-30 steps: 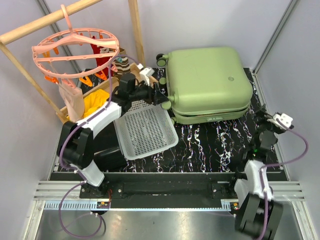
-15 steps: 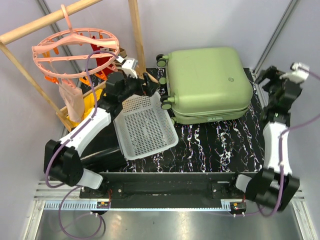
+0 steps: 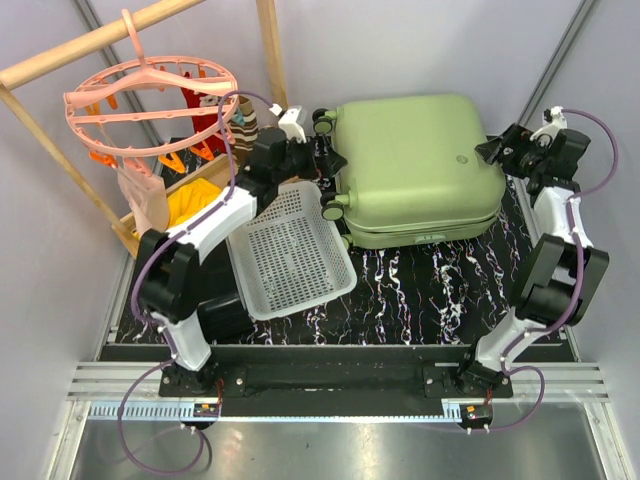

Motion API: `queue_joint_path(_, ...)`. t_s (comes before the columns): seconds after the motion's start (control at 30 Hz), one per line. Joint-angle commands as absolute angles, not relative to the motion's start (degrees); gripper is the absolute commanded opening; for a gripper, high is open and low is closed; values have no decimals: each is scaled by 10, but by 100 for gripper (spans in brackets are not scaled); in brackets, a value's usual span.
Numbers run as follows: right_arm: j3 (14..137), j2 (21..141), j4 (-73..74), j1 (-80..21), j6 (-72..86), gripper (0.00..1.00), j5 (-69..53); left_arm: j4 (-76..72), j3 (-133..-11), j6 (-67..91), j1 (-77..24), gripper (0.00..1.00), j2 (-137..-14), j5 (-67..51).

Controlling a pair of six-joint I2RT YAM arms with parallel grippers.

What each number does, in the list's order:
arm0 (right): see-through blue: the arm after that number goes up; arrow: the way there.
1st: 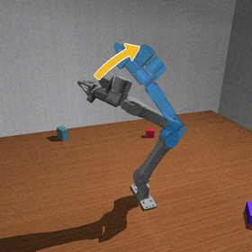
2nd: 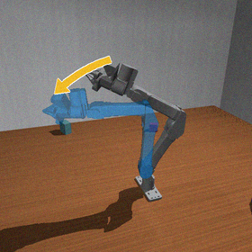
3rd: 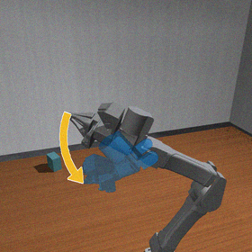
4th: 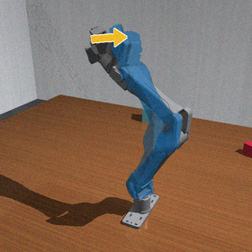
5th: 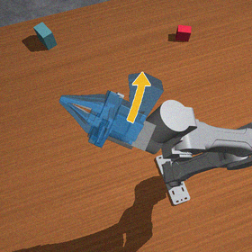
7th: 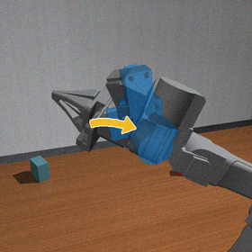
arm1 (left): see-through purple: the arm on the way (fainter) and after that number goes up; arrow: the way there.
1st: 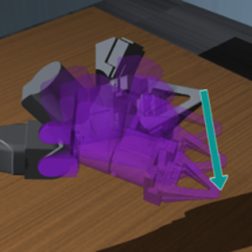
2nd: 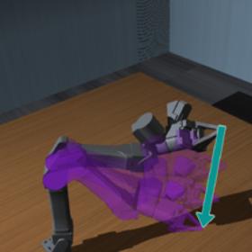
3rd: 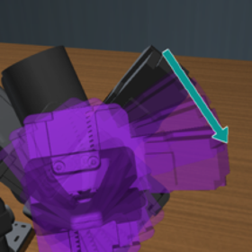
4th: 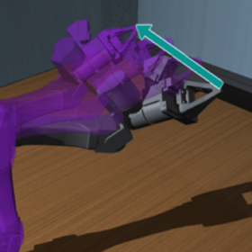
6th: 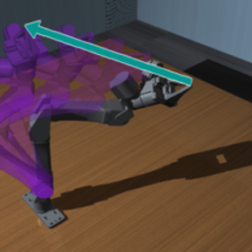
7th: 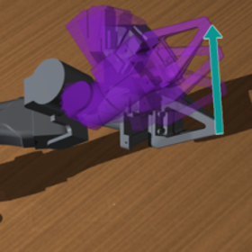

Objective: Open, take out, and arrange the luggage
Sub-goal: Unzip the luggage

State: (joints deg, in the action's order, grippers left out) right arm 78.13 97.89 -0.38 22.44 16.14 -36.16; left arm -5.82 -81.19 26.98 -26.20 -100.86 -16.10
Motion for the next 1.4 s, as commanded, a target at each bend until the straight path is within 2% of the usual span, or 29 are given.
queue_joint_path(0.0, 817, 1010, -12, 227, 165, 88, -486, -112, -874, 314, -266, 99, -1058, -220)
queue_joint_path(0.2, 725, 1008, -84, 227, 206, 85, -535, -192, -897, 390, -270, 99, -1137, -286)
queue_joint_path(0.53, 576, 926, -78, 208, 227, 76, -487, -82, -1004, 258, -323, 98, -1196, -275)
queue_joint_path(0.83, 465, 767, -56, 196, 287, 71, -404, -41, -1040, 212, -369, 94, -1231, -301)
queue_joint_path(1.23, 347, 542, -7, 163, 320, 71, -313, -59, -1113, 158, -403, 95, -1291, -381)
queue_joint_path(1.37, 330, 499, 21, 156, 319, 71, -295, -62, -1135, 139, -412, 95, -1295, -370)
